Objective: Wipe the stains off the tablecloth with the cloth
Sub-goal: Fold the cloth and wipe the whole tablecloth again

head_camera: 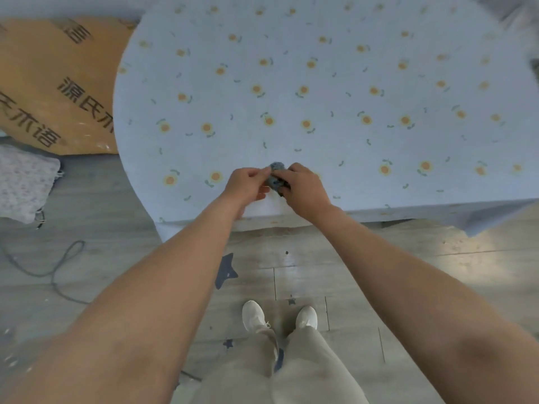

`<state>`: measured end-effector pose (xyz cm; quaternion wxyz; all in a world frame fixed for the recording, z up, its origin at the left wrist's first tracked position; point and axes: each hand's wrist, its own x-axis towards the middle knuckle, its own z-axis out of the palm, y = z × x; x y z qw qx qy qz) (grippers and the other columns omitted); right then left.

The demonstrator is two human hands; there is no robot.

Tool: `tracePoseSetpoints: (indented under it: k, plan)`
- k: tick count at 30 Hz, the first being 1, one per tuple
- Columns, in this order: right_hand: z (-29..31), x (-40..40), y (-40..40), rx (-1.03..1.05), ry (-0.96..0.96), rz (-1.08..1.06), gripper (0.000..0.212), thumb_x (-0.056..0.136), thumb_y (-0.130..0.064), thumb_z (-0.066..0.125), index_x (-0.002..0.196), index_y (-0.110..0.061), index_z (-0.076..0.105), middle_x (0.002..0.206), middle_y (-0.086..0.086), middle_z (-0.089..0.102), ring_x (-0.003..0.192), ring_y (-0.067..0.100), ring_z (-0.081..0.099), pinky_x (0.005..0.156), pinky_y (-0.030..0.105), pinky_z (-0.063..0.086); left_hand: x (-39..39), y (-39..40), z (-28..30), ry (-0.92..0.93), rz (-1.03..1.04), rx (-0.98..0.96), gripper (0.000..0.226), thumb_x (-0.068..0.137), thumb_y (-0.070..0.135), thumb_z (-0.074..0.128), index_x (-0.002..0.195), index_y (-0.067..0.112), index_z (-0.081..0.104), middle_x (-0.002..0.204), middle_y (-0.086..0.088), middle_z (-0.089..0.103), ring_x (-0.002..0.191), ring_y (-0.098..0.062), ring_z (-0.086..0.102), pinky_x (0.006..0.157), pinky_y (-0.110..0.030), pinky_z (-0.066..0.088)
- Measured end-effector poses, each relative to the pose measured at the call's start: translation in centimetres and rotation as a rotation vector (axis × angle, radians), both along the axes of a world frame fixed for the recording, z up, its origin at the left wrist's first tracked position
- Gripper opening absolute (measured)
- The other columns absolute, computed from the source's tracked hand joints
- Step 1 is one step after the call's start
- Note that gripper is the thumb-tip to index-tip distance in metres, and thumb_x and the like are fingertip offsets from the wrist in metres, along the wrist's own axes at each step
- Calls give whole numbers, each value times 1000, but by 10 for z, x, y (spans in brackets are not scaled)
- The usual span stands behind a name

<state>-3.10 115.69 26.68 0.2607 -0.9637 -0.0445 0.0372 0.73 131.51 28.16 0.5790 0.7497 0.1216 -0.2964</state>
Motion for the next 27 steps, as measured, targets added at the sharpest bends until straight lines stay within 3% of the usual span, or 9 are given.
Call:
tracePoseSetpoints:
  k: [3,7,10,12,15,19,21,24,27]
  plan:
    - [39,15,8,74,-43,35,33,87,-16,59,119,-22,62,93,5,60,81,23,58,70,33,48,18,2,26,21,132,-188,21,97,17,64,112,3,66,105,-14,72,93,-24,72,80,-33,60]
    - [84,29,16,248,-150,-123,36,89,-32,60,118,-15,47,103,0,63,88,17,61,72,28,48,51,9,64,-7,273,-271,13,101,6,53,108,4,63,103,-13,70,87,-23,69,63,-27,58]
    - [107,55,18,272,-132,-235,40,90,-44,62,116,-14,55,100,-5,60,84,11,56,70,23,42,72,8,86,30,301,-323,17,103,8,46,102,6,63,104,-15,71,84,-24,70,64,-31,59]
    - [115,79,16,287,-75,-246,25,87,-36,66,98,-14,63,89,-4,62,76,12,56,67,27,41,85,3,101,24,309,-368,24,103,6,42,93,8,63,96,-14,71,82,-25,69,70,-35,59]
    - [117,120,3,646,-28,-434,16,84,-18,65,69,-15,60,69,2,60,67,18,55,65,41,50,115,0,116,36,386,-492,28,104,6,39,91,6,64,101,-17,71,90,-31,67,79,-41,59]
    - [123,174,-18,1133,145,-655,17,92,-2,49,78,-11,54,78,11,55,71,24,53,63,37,53,162,2,120,90,556,-583,25,103,10,41,93,6,63,99,-17,68,88,-31,65,71,-36,55]
    - [123,199,-27,1138,219,-676,13,95,-2,42,89,-5,53,82,10,54,71,25,53,62,34,52,181,-3,127,134,564,-670,30,105,28,42,108,6,63,102,-16,69,88,-30,68,68,-36,57]
    - [116,238,-32,1001,238,-742,19,98,-18,42,110,-4,44,92,8,46,77,24,47,69,37,48,214,-17,140,123,471,-747,64,92,58,51,120,1,61,114,-22,70,99,-36,70,80,-46,58]
    - [118,261,-27,993,243,-730,36,95,-45,49,108,-11,48,95,4,55,80,23,56,74,40,51,240,-32,138,94,427,-716,45,100,35,54,123,-4,59,118,-23,67,104,-36,68,86,-48,57]
